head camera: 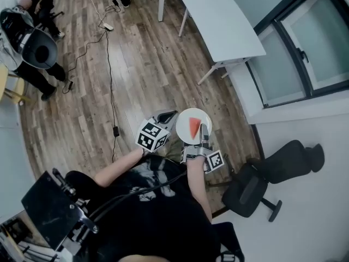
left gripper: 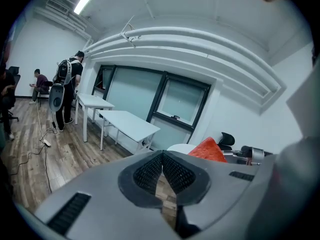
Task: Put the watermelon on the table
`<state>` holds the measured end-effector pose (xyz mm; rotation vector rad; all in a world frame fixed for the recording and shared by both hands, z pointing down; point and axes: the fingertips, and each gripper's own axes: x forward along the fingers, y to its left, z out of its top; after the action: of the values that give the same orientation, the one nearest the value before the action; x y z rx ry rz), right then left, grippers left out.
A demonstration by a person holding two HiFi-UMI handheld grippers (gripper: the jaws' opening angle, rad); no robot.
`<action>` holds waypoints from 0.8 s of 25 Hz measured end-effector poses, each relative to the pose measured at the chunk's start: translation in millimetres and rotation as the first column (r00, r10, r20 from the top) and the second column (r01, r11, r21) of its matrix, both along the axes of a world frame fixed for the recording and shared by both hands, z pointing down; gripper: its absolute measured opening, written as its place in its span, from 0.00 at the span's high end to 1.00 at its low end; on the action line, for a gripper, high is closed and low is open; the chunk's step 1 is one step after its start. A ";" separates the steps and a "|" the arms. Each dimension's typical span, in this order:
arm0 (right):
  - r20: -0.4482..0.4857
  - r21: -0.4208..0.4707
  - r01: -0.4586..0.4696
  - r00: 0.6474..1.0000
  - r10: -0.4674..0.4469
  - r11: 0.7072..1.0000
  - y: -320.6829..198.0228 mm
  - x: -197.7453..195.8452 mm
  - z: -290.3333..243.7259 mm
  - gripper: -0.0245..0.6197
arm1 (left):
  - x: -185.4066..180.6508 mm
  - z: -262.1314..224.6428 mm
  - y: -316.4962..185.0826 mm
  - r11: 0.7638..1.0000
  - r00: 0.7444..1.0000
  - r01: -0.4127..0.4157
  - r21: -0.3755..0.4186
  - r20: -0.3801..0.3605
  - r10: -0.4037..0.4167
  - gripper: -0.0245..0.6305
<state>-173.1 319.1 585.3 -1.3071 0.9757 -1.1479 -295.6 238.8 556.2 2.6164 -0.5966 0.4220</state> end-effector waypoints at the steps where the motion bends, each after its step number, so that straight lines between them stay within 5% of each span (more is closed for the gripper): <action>1: -0.003 0.008 0.003 1.000 -0.003 1.000 -6.6 6.0 -0.7 0.92 | 6.0 0.6 -6.5 1.000 1.000 0.000 0.001 0.003 0.000 0.95; 7: -0.044 0.026 0.052 0.998 -0.051 0.998 -68.1 70.4 -2.7 0.92 | 68.1 1.3 -66.2 1.000 1.000 0.021 0.013 0.004 -0.021 0.95; 14: -0.119 0.061 0.128 0.986 -0.121 0.990 -149.7 204.5 -14.3 0.92 | 212.1 1.1 -137.4 0.998 0.999 0.032 0.050 0.001 -0.032 0.95; 20: -0.100 0.042 0.108 0.990 -0.103 0.993 -147.8 216.7 -16.1 0.92 | 228.5 -14.9 -142.0 0.999 1.000 0.024 0.047 -0.021 -0.024 0.95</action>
<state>43.6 171.3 569.3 -1.2961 1.1486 -1.1425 -67.1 96.8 541.3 2.6523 -0.6380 0.3777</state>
